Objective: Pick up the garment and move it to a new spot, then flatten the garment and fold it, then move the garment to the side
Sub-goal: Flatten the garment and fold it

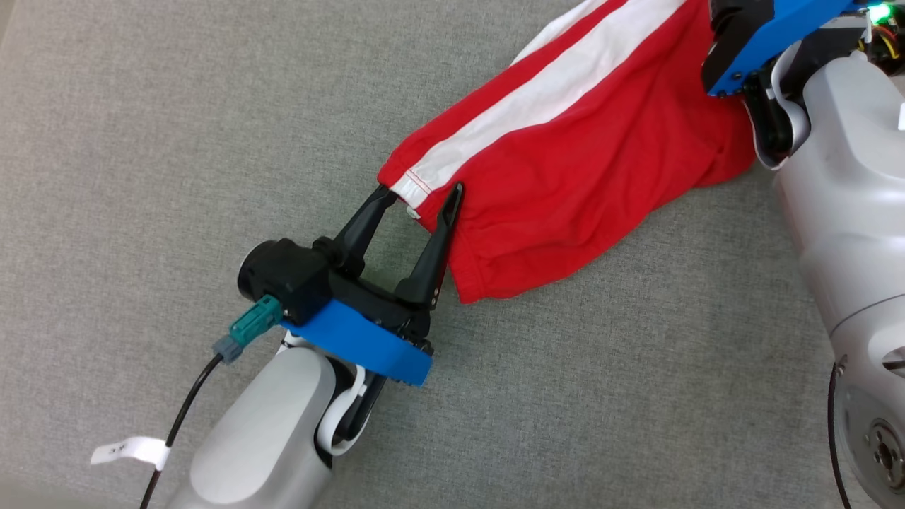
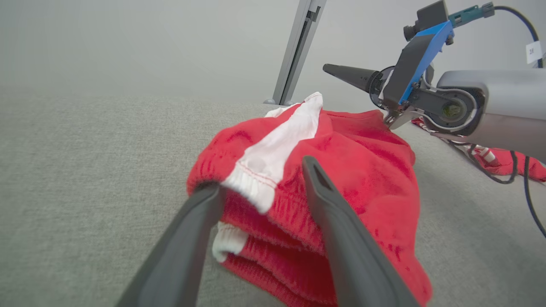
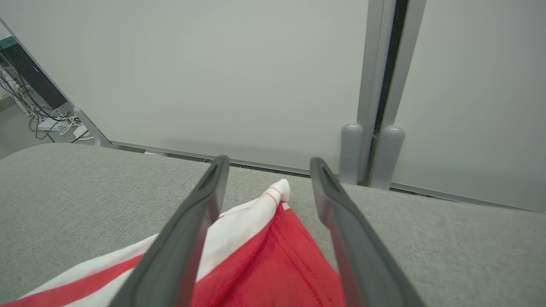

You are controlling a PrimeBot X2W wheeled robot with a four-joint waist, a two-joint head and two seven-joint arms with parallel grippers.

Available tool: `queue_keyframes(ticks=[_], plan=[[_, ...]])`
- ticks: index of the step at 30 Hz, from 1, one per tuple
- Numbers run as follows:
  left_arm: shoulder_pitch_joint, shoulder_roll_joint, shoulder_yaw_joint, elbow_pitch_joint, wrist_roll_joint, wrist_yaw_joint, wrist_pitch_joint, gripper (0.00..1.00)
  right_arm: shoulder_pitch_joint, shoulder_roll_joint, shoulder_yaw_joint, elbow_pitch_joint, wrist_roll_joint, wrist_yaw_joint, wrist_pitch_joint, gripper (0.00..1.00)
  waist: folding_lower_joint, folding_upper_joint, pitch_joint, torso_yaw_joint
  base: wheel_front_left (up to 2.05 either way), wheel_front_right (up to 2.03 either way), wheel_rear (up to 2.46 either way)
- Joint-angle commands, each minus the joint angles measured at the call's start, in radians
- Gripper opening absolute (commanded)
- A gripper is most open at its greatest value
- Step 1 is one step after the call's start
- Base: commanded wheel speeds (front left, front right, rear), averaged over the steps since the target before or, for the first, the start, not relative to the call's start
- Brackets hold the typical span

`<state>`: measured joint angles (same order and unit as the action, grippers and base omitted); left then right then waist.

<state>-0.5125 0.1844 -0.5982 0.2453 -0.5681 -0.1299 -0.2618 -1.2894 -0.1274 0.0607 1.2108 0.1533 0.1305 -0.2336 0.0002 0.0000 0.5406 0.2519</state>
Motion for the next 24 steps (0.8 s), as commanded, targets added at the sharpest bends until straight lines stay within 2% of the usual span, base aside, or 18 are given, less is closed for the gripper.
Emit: queue_keyframes(ticks=[1,11,16,24], plan=[[0.017,0.001,0.007,0.001,0.01,-0.001,-0.004,1.0,-0.003,-0.008,0.002,0.006,0.0,0.001,-0.007,1.0,-0.0002,0.0,-0.008,-0.003,0.0,0.0,0.0],[0.155,0.004,0.102,-0.065,0.086,-0.001,-0.004,1.0,0.079,-0.059,0.049,0.038,0.006,0.001,-0.025,1.0,-0.0002,0.0,-0.079,-0.01,0.0,0.0,0.0],[0.223,-0.004,0.224,-0.127,0.149,-0.001,-0.004,1.0,0.124,-0.097,0.075,0.051,0.016,0.0,-0.027,1.0,-0.0002,0.0,-0.106,-0.006,0.0,0.0,0.0],[0.265,-0.068,0.448,-0.203,0.251,-0.001,-0.003,1.0,0.172,-0.119,0.106,0.066,0.034,0.0,0.003,1.0,-0.0002,0.0,-0.115,-0.003,0.0,0.0,0.0]])
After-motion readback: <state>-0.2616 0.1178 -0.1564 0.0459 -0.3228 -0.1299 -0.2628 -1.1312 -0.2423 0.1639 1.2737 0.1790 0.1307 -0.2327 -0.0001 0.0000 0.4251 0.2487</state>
